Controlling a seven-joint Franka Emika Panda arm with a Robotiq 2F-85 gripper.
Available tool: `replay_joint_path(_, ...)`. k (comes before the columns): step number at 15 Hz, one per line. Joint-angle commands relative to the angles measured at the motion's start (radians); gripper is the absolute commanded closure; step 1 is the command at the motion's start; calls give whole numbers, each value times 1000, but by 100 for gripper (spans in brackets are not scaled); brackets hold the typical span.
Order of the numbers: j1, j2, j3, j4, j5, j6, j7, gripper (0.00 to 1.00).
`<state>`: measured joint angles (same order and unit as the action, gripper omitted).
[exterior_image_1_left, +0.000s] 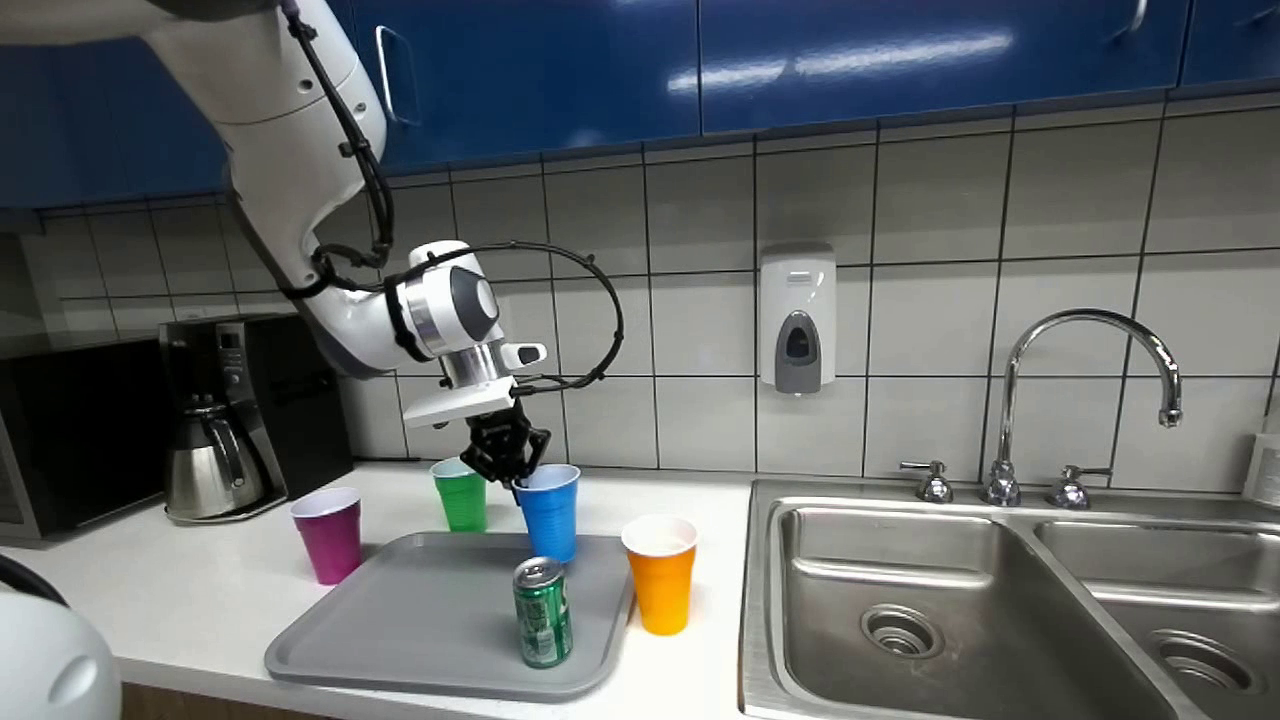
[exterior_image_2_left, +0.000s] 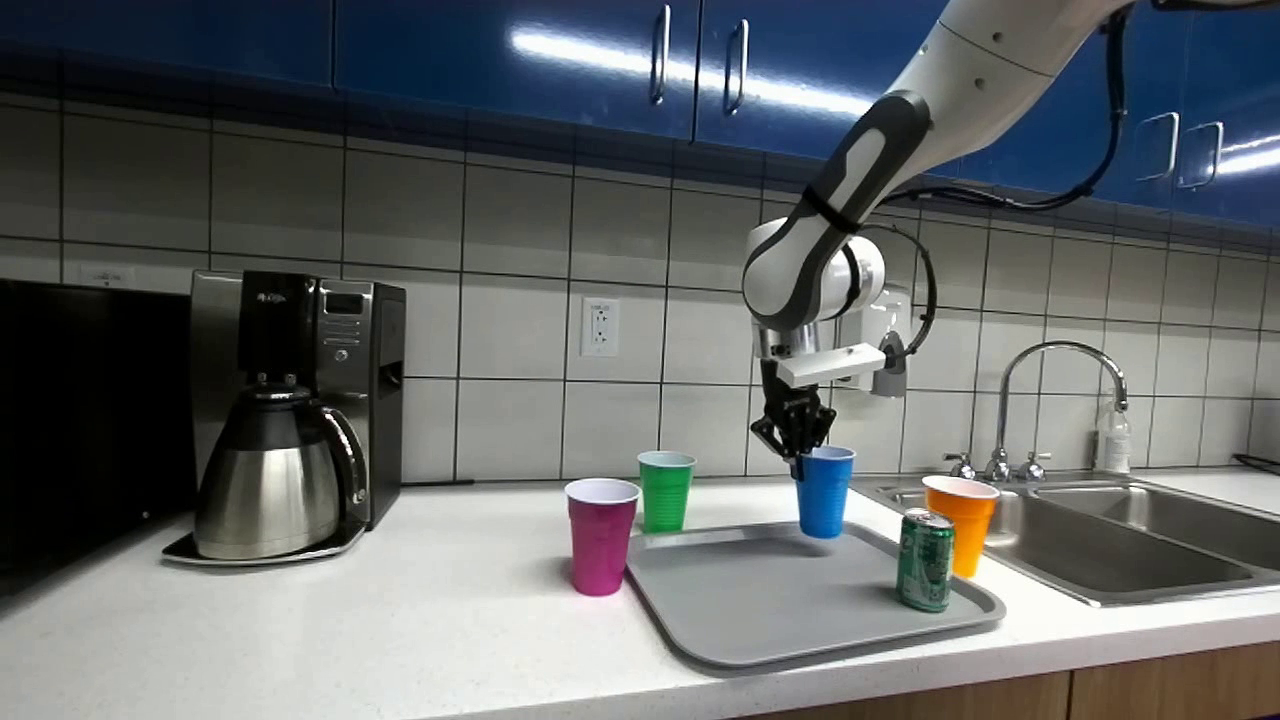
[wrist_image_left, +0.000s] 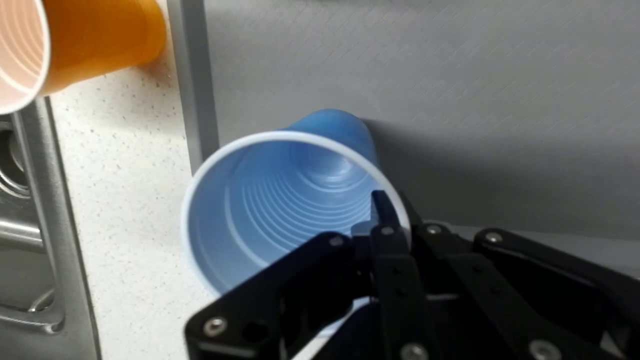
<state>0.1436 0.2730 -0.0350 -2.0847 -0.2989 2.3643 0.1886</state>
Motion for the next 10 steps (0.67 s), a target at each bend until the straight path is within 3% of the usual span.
replay_joint_path(1, 1, -30, 4, -52, -36, 25, 45, 99)
replay_joint_path(10, 6, -15, 1, -69, -45, 40, 71, 99)
